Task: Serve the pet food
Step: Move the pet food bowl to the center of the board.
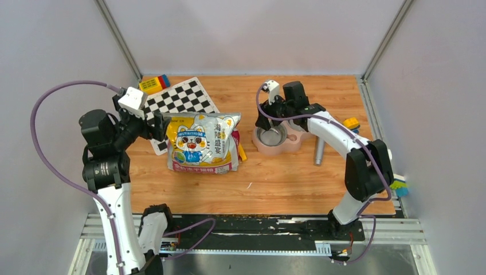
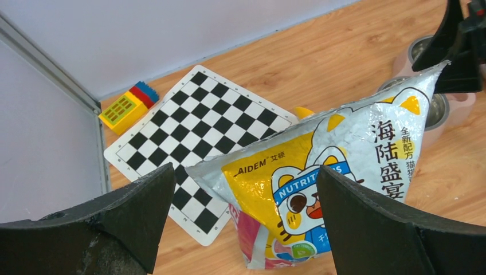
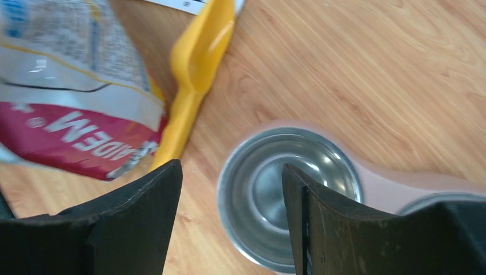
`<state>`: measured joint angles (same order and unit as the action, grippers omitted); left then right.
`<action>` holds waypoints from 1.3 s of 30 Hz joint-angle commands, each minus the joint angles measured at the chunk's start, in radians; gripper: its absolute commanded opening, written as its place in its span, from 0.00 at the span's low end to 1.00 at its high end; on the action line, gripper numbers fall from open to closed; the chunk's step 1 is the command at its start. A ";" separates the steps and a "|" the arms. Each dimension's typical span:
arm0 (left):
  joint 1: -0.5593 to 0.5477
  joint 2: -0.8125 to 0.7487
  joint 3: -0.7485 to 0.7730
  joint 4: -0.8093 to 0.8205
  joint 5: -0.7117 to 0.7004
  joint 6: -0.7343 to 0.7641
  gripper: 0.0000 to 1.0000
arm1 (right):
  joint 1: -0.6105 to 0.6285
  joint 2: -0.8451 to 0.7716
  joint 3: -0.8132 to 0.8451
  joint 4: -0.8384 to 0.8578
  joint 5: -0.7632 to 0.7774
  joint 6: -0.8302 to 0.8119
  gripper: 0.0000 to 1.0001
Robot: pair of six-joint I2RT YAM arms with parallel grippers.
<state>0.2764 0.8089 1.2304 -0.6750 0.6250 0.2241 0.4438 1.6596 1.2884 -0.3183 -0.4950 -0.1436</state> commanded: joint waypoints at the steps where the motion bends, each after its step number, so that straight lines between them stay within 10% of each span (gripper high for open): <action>1: 0.008 -0.041 -0.030 0.053 0.012 -0.066 1.00 | -0.002 0.081 0.075 0.018 0.192 -0.037 0.66; 14: 0.008 -0.121 -0.104 0.094 -0.046 -0.087 1.00 | 0.020 0.455 0.392 -0.046 0.392 -0.071 0.65; 39: 0.008 -0.154 -0.129 0.106 -0.068 -0.095 1.00 | -0.020 0.019 -0.147 -0.205 0.401 -0.329 0.67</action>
<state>0.2764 0.6621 1.1019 -0.6014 0.5575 0.1463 0.4446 1.7481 1.1854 -0.4919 -0.0631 -0.4427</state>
